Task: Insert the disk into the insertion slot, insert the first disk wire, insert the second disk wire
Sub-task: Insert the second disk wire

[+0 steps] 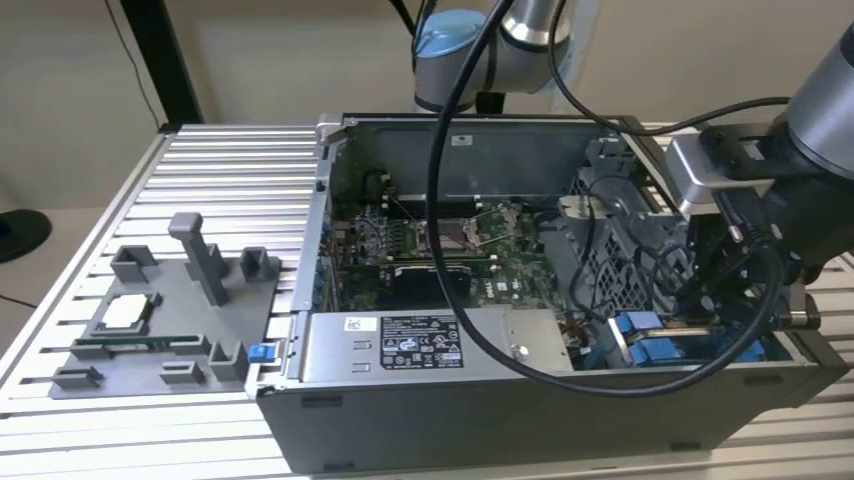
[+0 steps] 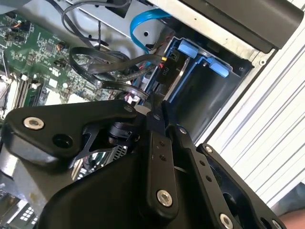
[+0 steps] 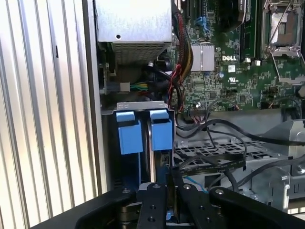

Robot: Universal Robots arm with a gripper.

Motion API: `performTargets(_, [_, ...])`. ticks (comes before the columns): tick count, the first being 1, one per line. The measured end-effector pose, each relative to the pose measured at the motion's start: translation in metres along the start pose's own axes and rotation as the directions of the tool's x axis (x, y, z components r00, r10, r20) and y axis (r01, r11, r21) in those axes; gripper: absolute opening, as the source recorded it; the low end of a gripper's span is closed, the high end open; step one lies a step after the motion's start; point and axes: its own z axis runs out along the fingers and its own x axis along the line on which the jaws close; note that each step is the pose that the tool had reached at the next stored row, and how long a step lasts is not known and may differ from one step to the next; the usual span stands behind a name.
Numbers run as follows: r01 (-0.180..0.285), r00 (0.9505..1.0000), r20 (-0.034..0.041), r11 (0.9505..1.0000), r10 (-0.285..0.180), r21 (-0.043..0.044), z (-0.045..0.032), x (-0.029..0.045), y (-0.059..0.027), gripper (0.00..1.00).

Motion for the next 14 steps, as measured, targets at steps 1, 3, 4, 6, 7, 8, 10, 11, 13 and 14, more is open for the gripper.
performTargets(1, [0.003,1.0,0.0003,1.0,-0.003,0.0015,0.0002,0.0,-0.0001,0.0])
performTargets(3, [0.008,1.0,0.0006,1.0,-0.008,0.0025,0.0004,0.0001,-0.0005,0.0])
performTargets(4, [0.008,1.0,0.0007,1.0,-0.008,0.0025,0.0004,0.0001,-0.0005,0.0])
performTargets(6, [0.008,1.0,0.0006,1.0,-0.008,0.0025,0.0004,0.0,-0.0008,0.0])
performTargets(7, [0.008,1.0,0.0006,1.0,-0.008,0.0025,0.0004,0.0,-0.001,0.0])
performTargets(8, [0.008,1.0,0.0006,1.0,-0.008,0.0025,0.0004,0.0,-0.001,0.0])
performTargets(10, [0.008,1.0,0.0008,1.0,-0.008,0.0025,0.0005,0.0,-0.0013,0.0])
performTargets(11, [0.008,1.0,0.0007,1.0,-0.008,0.0025,0.0005,0.0,-0.0017,0.0])
performTargets(13, [0.008,1.0,0.0007,1.0,-0.008,0.0025,0.0007,0.0,-0.0024,0.0])
performTargets(14, [0.008,1.0,0.0007,1.0,-0.008,0.0025,0.0007,-0.0001,-0.0028,0.0])
